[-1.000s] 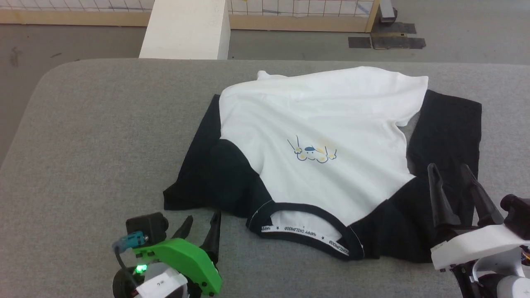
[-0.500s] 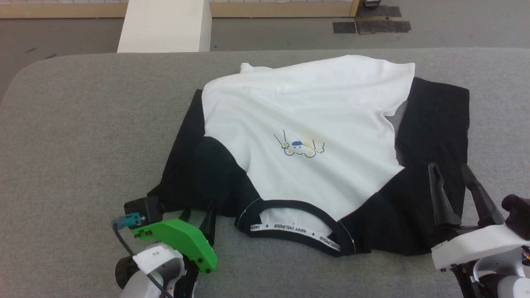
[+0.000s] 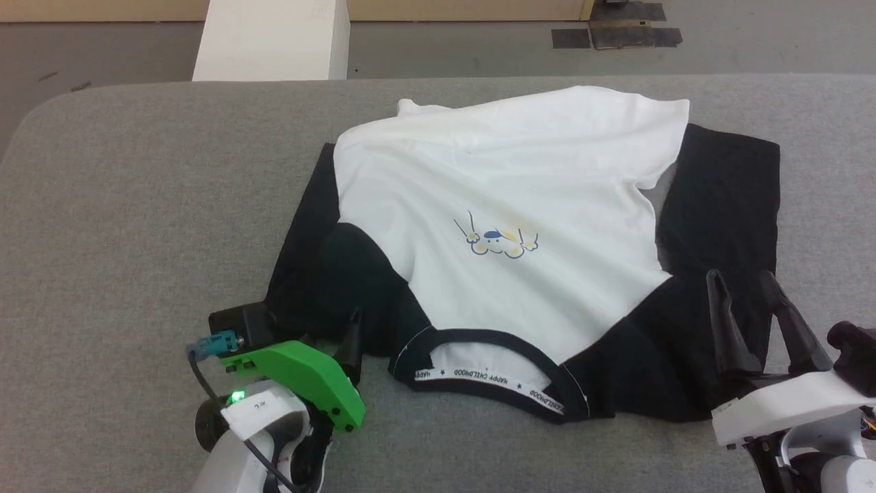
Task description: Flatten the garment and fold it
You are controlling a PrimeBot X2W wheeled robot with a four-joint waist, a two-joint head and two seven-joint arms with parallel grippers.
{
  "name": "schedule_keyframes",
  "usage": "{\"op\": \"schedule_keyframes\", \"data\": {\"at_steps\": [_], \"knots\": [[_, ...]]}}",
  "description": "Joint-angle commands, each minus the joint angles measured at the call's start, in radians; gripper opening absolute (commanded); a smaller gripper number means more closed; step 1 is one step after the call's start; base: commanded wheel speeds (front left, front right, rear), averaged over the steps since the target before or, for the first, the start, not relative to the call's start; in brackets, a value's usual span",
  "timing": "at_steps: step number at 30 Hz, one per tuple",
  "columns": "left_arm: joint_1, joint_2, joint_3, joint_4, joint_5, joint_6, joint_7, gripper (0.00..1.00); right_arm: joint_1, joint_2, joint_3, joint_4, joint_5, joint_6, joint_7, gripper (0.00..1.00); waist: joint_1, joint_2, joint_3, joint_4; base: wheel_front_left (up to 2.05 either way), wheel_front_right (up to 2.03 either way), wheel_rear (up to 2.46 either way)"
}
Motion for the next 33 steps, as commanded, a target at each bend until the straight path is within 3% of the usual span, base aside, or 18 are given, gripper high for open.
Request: {"op": "schedule_keyframes", "data": {"at_steps": [1, 4, 5, 7, 8, 15, 24, 33], "knots": [[-0.007, 0.008, 0.003, -0.009, 0.013, 0.002, -0.010, 1.00, -0.011, 0.001, 0.000, 0.002, 0.008, -0.002, -0.007, 1.00, 0.0000, 0.0072, 0.000, 0.002, 0.00, 0.00, 0.00], [-0.005, 0.021, 0.006, -0.011, 0.020, 0.006, -0.013, 0.98, -0.012, 0.001, 0.002, 0.003, 0.008, -0.002, -0.007, 1.00, 0.0000, 0.0072, 0.001, 0.003, 0.00, 0.00, 0.00], [-0.005, 0.023, 0.007, -0.010, 0.019, 0.005, -0.014, 0.73, -0.013, 0.001, 0.004, 0.003, 0.008, -0.002, -0.007, 1.00, 0.0000, 0.0072, 0.002, 0.003, 0.00, 0.00, 0.00], [-0.007, 0.023, 0.010, -0.008, 0.016, 0.004, -0.018, 0.14, -0.016, 0.001, 0.006, 0.003, 0.008, -0.002, -0.006, 1.00, 0.0000, 0.0072, 0.002, 0.003, 0.00, 0.00, 0.00], [-0.008, 0.025, 0.009, -0.006, 0.017, 0.005, -0.018, 0.00, -0.017, 0.001, 0.007, 0.002, 0.008, -0.002, -0.006, 1.00, 0.0000, 0.0072, 0.003, 0.002, 0.00, 0.00, 0.00], [0.002, 0.034, 0.007, -0.003, 0.015, 0.005, -0.017, 0.00, -0.007, 0.001, 0.007, -0.001, -0.001, -0.002, 0.021, 1.00, 0.0000, 0.0072, 0.000, -0.007, 0.00, 0.00, 0.00], [0.057, 0.050, 0.021, -0.036, 0.013, 0.023, -0.033, 0.00, 0.121, 0.001, -0.087, 0.011, 0.002, -0.002, 0.251, 1.00, 0.0000, 0.0072, -0.002, -0.005, 0.00, 0.00, 0.00], [0.070, 0.060, 0.025, -0.065, 0.007, 0.032, -0.026, 0.00, 0.129, 0.001, -0.083, 0.098, 0.072, -0.002, 0.327, 1.00, 0.0000, 0.0072, 0.009, -0.003, 0.00, 0.00, 0.00]]}}
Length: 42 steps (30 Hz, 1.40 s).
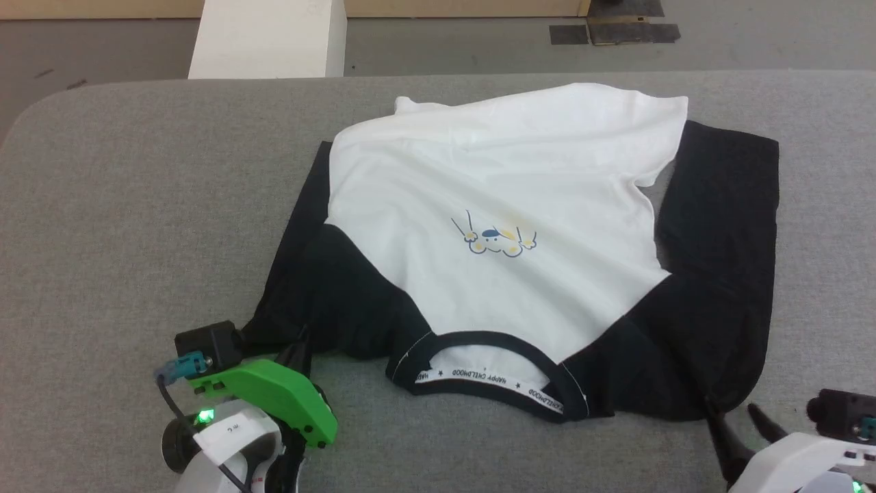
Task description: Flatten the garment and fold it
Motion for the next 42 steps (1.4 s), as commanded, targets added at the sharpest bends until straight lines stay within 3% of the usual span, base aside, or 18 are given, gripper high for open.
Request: {"op": "schedule_keyframes", "data": {"at_steps": [1, 9, 10, 11, 13, 16, 22, 27, 31, 36, 42], "knots": [[0.003, 0.005, 0.000, -0.004, 0.001, 0.007, 0.001, 0.00, -0.015, 0.001, 0.008, 0.013, 0.011, -0.002, 0.009, 1.00, 0.0000, 0.0073, 0.004, 0.003, 0.00, 0.00, 0.00], [-0.012, 0.003, -0.014, -0.006, -0.004, -0.001, 0.005, 0.00, -0.057, 0.001, 0.070, 0.095, 0.006, -0.002, 0.145, 1.00, 0.0000, 0.0073, 0.024, 0.019, 0.00, 0.00, 0.00], [-0.012, 0.002, -0.016, -0.006, -0.004, -0.002, 0.005, 0.00, -0.052, 0.001, 0.076, 0.095, 0.004, -0.002, 0.172, 0.84, 0.0000, 0.0073, 0.024, 0.020, 0.00, 0.00, 0.00], [-0.012, 0.002, -0.017, -0.005, -0.005, -0.002, 0.006, 0.00, -0.049, 0.001, 0.080, 0.091, 0.002, -0.002, 0.188, 0.45, 0.0000, 0.0073, 0.024, 0.021, 0.00, 0.00, 0.00], [-0.011, 0.001, -0.017, -0.004, -0.007, -0.002, 0.004, 0.00, -0.044, 0.001, 0.087, 0.077, 0.010, -0.002, 0.208, 0.00, 0.0000, 0.0073, 0.023, 0.021, 0.00, 0.00, 0.00], [-0.006, 0.003, -0.013, -0.002, -0.011, -0.004, -0.004, 0.00, -0.044, 0.001, 0.086, 0.047, 0.023, -0.002, 0.200, 0.00, 0.0000, 0.0073, 0.012, 0.016, 0.00, 0.00, 0.00], [-0.007, 0.009, 0.015, -0.096, -0.063, -0.052, -0.032, 0.00, -0.064, 0.001, 0.024, -0.099, 0.027, -0.002, 0.176, 0.00, 0.0000, 0.0073, -0.019, 0.004, 0.00, 0.00, 0.00], [-0.069, 0.045, 0.035, -0.225, -0.119, -0.101, 0.019, 0.00, -0.149, 0.001, -0.006, -0.244, -0.048, -0.002, 0.251, 0.00, 0.0000, 0.0073, -0.022, 0.002, 0.00, 0.00, 0.00], [-0.177, 0.082, 0.058, -0.302, -0.166, -0.116, 0.102, 0.00, -0.284, -0.026, 0.012, -0.321, -0.109, -0.002, 0.349, 0.00, 0.0000, 0.0073, -0.001, 0.002, 0.00, 0.00, 0.00], [-0.385, 0.096, 0.101, -0.313, -0.233, -0.090, 0.203, 0.00, -0.512, -0.123, 0.038, -0.289, -0.109, -0.002, 0.447, 0.00, 0.0000, 0.0073, 0.056, 0.006, 0.00, 0.00, 0.00], [-0.689, 0.087, 0.157, -0.212, -0.265, -0.028, 0.254, 0.00, -0.859, -0.184, 0.048, -0.129, -0.099, -0.002, 0.476, 0.00, 0.0000, 0.0073, 0.168, 0.002, 0.00, 0.00, 0.00]]}}
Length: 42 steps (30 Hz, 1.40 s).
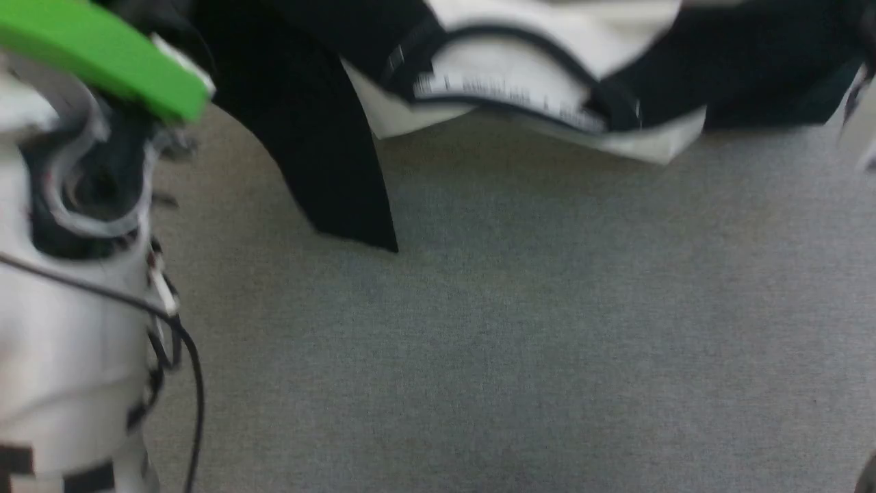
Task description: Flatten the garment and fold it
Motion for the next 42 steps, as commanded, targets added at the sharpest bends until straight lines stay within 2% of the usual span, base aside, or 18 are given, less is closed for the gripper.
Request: {"op": "schedule_keyframes", "data": {"at_steps": [1, 5, 10, 16, 22, 27, 34, 37, 42], "knots": [[-0.076, 0.000, 0.012, 0.030, 0.004, 0.016, 0.001, 0.00, -0.086, -0.008, 0.004, 0.041, -0.008, -0.001, -0.008, 0.00, -0.0002, 0.0073, 0.093, -0.004, 0.00, 0.00, 0.00], [-0.277, -0.005, 0.050, 0.141, 0.012, 0.051, -0.020, 0.00, -0.327, -0.020, 0.013, 0.181, -0.056, -0.001, -0.072, 0.00, -0.0002, 0.0073, 0.176, -0.011, 0.00, 0.00, 0.00], [-0.501, -0.011, 0.090, 0.258, 0.040, 0.079, -0.099, 0.00, -0.587, -0.017, 0.020, 0.323, -0.137, -0.001, -0.188, 0.00, -0.0002, 0.0073, 0.268, -0.012, 0.00, 0.00, 0.00], [-0.685, -0.024, 0.131, 0.339, 0.057, 0.075, -0.217, 0.00, -0.820, -0.012, -0.001, 0.409, -0.229, -0.001, -0.366, 0.00, -0.0002, 0.0073, 0.330, -0.010, 0.00, 0.00, 0.00], [-0.756, -0.037, 0.149, 0.387, 0.050, 0.051, -0.284, 0.00, -0.949, -0.012, -0.024, 0.495, -0.266, -0.001, -0.511, 0.00, -0.0002, 0.0073, 0.351, -0.005, 0.00, 0.00, 0.00], [-0.692, -0.036, 0.131, 0.438, 0.038, 0.012, -0.269, 0.00, -0.902, -0.015, -0.001, 0.585, -0.246, -0.001, -0.531, 0.00, -0.0002, 0.0073, 0.344, -0.002, 0.00, 0.00, 0.00], [-0.468, -0.001, 0.068, 0.498, 0.068, -0.060, -0.239, 0.00, -0.663, -0.024, 0.083, 0.685, -0.143, -0.001, -0.531, 0.00, -0.0002, 0.0073, 0.282, -0.002, 0.00, 0.00, 0.00], [-0.347, 0.013, 0.040, 0.489, 0.077, -0.088, -0.222, 0.00, -0.543, -0.037, 0.120, 0.686, -0.078, -0.001, -0.502, 0.00, -0.0002, 0.0073, 0.236, 0.004, 0.00, 0.00, 0.00], [-0.084, 0.050, -0.006, 0.409, 0.093, -0.112, -0.177, 0.00, -0.307, -0.079, 0.164, 0.609, 0.024, -0.001, -0.428, 0.00, -0.0002, 0.0073, 0.145, 0.010, 0.00, 0.00, 0.00]]}}
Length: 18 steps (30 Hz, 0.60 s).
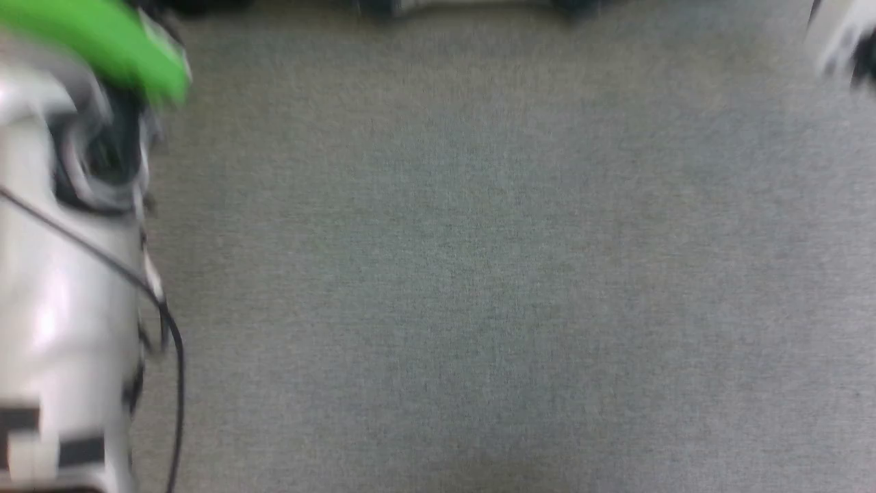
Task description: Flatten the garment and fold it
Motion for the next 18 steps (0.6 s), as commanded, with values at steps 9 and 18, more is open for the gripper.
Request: {"op": "schedule_keyframes", "data": {"at_steps": [9, 18], "knots": [[0.546, 0.036, -0.035, -0.270, -0.038, 0.055, 0.117, 0.00, 0.495, -0.014, -0.063, -0.281, 0.051, -0.002, 0.134, 0.00, 0.0000, 0.0073, -0.221, 0.018, 0.00, 0.00, 0.00], [0.893, 0.048, -0.038, -0.458, -0.089, 0.116, 0.182, 0.00, 0.839, 0.090, -0.203, -0.486, 0.020, -0.002, 0.244, 0.00, 0.0000, 0.0073, -0.308, 0.033, 0.00, 0.00, 0.00]]}}
